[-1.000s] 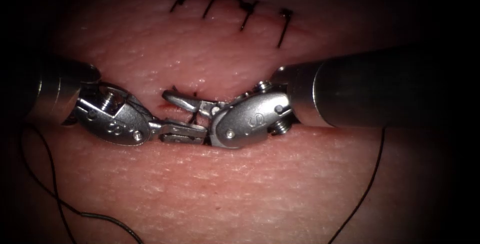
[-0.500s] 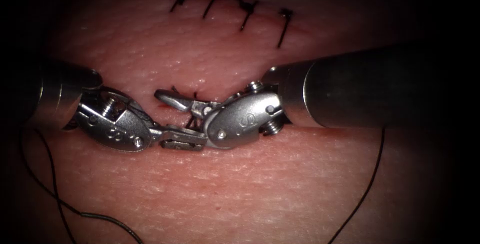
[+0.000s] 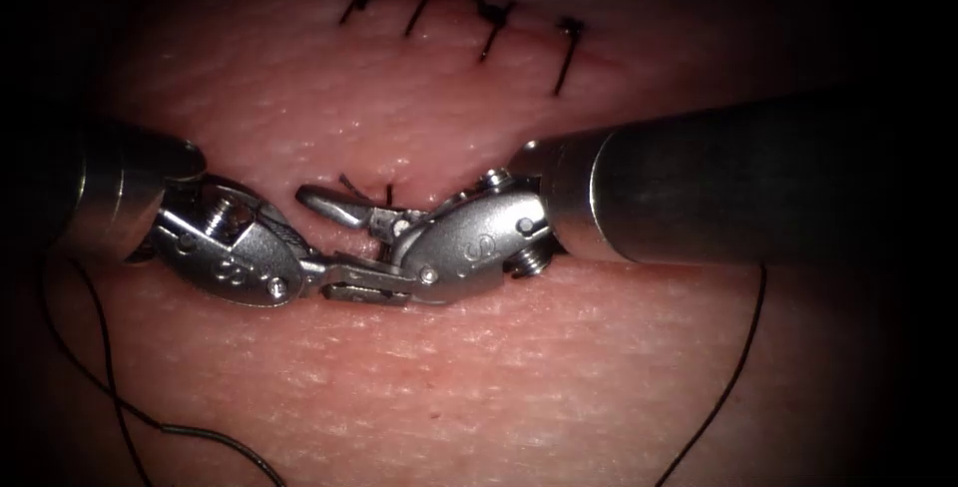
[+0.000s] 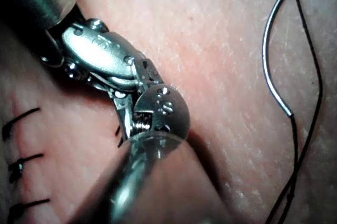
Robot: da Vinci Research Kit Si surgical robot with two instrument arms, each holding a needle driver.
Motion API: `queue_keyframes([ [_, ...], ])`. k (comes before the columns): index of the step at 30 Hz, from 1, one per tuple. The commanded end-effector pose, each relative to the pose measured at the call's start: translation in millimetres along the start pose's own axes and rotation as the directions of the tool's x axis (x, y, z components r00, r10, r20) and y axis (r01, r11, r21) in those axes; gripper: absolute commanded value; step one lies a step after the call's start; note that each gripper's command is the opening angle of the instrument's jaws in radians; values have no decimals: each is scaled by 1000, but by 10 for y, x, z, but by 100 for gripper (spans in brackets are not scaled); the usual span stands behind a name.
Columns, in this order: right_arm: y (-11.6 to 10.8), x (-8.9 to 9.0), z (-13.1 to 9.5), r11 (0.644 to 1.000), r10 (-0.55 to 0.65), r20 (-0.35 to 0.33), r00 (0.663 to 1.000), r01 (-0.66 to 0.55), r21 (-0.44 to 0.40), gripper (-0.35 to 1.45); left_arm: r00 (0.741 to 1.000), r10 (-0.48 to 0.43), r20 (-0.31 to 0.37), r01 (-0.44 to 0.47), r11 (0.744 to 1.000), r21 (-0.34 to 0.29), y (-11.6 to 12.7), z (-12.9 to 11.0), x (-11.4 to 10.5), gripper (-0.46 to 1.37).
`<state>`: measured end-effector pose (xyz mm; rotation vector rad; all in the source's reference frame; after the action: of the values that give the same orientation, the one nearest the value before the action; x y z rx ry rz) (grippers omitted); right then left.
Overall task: Wound Closure
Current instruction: Use the right tool to snip the remaining suture.
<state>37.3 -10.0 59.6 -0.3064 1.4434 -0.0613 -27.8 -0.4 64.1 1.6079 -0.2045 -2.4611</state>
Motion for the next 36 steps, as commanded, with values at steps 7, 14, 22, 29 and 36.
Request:
queue_keyframes([
  [7,1,0,1,1000,1,-6,1000,-1,-12,84,1000,6,2,-6,1000,-2,0,2,0,-35],
  [14,0,0,2,1000,0,-10,1000,0,-17,29,1000,1,3,-1,1000,-1,0,3,-1,-35],
  [22,6,-4,5,1000,1,4,1000,-1,-31,-35,1000,1,1,-1,1000,-3,0,3,-1,-35],
  [29,5,-2,13,1000,3,29,1000,-3,-4,-35,1000,1,1,-1,1000,-3,0,3,-1,-35],
  [36,5,-2,9,1000,-15,26,1000,14,14,-35,1000,1,0,-1,1000,-4,0,3,-1,-35],
])
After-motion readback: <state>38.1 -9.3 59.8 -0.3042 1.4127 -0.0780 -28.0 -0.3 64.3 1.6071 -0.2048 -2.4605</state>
